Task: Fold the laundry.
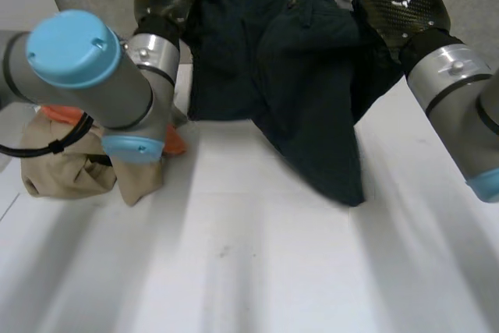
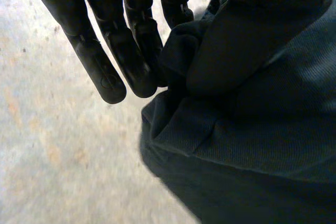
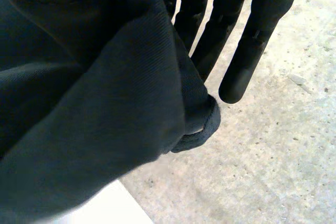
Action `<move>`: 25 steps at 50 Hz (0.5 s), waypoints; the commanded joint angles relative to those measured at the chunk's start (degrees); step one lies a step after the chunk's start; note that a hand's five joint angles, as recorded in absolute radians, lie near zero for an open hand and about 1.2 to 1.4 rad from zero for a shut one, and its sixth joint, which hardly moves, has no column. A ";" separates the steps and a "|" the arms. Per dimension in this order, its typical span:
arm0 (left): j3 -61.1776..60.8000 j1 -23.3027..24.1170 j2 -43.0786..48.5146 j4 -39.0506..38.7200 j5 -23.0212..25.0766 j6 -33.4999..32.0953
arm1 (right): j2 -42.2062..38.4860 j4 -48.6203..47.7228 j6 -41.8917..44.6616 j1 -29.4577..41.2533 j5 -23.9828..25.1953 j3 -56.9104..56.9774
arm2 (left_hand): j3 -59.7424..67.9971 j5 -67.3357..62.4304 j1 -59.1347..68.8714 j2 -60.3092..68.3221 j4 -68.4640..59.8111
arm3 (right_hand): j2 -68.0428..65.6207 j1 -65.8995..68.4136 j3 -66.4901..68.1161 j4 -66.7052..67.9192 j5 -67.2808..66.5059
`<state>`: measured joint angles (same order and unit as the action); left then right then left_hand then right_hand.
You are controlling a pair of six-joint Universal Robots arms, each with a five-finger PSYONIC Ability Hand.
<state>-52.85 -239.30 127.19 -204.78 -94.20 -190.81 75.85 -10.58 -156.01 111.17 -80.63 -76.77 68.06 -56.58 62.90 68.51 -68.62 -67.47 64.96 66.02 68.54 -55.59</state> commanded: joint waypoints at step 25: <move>-37.06 0.43 -18.02 15.03 9.04 -2.64 | 7.55 31.58 19.88 -3.34 -1.90 -6.21 | -55.82 54.34 -50.66 -56.27 56.38 | 57.47 -54.96 -56.02 -58.54 55.59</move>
<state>-87.09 -235.14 115.63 -189.51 -82.13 -192.54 80.94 19.19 -132.29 105.33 -84.09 -90.32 17.56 -7.30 16.72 17.60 -16.99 -11.87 12.65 11.88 11.80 -3.18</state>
